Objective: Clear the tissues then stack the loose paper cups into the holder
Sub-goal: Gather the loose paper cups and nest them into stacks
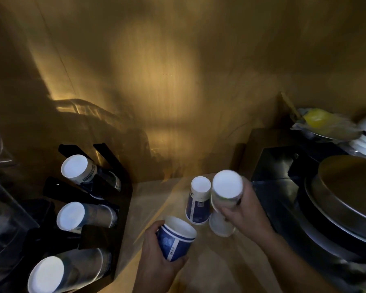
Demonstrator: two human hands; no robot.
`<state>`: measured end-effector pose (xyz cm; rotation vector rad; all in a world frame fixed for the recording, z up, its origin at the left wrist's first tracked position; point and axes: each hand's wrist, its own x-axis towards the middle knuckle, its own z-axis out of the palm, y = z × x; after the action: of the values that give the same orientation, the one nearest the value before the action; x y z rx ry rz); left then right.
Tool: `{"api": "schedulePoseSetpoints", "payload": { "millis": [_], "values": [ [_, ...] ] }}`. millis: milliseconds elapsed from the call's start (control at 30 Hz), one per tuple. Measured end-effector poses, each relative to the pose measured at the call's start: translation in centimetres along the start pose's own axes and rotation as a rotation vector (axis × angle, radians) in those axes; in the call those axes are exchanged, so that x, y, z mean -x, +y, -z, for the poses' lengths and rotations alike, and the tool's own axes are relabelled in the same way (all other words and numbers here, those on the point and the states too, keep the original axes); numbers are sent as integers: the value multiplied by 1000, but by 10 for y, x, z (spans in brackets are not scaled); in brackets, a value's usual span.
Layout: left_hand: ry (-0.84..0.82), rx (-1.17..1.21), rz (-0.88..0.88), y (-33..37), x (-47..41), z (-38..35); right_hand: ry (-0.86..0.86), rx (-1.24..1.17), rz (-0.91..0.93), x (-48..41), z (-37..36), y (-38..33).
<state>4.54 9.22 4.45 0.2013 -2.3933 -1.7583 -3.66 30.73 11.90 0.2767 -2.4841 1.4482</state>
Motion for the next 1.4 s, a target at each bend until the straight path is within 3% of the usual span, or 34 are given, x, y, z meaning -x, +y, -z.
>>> {"api": "schedulePoseSetpoints", "payload": {
  "millis": [100, 200, 300, 367, 500, 567, 700, 867, 967, 1400],
  "values": [
    [-27, 10, 8, 2, -1, -6, 183, -191, -202, -9, 10, 5],
    [-52, 46, 22, 5, -2, -8, 207, -261, -289, -16, 15, 13],
    [-57, 71, 32, 7, -2, -10, 187, -173, -332, -19, 8, 23],
    [-70, 76, 42, 8, -3, -10, 76, -66, -405, -19, -1, 36],
    [-110, 84, 77, 5, -3, -10, -346, 223, -620, -8, -18, 69],
    [-116, 85, 105, 5, -3, -9, -434, 382, -658, 0, -18, 73],
    [-110, 103, 154, 2, -6, -11, -551, 511, -499, 6, -12, 65],
    [-91, 94, 158, 2, -10, -14, -635, -43, -261, 10, -17, 19],
    [-81, 133, 157, 6, -12, -14, -675, -182, -213, 11, -28, -8],
    [-54, 189, 117, 23, -10, 1, -622, -197, -48, 7, -53, -31]
  ]
}}
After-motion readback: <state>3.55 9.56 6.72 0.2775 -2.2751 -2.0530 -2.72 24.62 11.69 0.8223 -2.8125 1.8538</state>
